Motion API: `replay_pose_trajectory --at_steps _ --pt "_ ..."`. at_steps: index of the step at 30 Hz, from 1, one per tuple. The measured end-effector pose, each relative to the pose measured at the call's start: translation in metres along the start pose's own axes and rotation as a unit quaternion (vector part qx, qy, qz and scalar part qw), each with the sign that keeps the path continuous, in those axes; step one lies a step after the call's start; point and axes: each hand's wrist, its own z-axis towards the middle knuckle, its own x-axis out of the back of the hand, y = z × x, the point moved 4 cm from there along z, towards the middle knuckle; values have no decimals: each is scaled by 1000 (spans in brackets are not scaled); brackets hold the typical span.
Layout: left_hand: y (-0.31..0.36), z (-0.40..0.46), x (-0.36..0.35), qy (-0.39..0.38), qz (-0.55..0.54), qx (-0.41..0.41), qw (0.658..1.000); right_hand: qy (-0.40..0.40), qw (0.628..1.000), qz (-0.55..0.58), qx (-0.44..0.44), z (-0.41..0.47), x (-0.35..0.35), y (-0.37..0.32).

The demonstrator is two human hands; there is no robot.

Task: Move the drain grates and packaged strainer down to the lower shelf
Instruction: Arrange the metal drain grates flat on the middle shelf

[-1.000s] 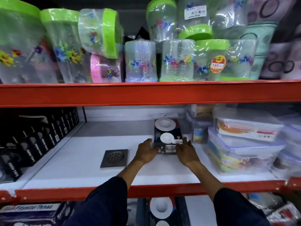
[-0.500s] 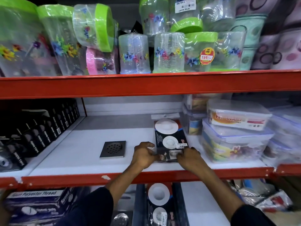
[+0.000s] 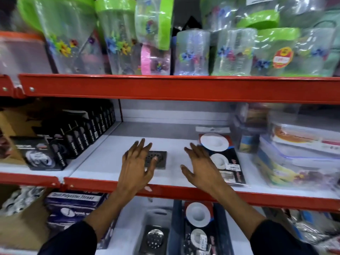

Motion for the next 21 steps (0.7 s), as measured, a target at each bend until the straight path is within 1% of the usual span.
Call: replay_pose_trajectory --at_steps 3,6,10,12,17,19,21 --pt "-44 2 4 -9 36 24 999 -108 991 42 64 40 -28 -30" --pt "-77 3 -2 -43 43 54 997 -198 977 51 63 77 -52 -46" --pt "-97 3 -13 -66 -38 117 990 -267 962 -2 64 110 -73 -48" --pt "-98 4 -14 -66 -52 117 990 -271 961 -1 60 117 -78 -46" --pt "-97 5 -10 -65 -59 120 989 -247 966 -4 75 120 -73 -41" --pt "-96 4 -9 -67 -58 123 988 -215 973 -5 80 115 -65 -42" --pt "-95 4 -8 -66 -56 126 988 -164 983 -15 87 104 -51 -45"
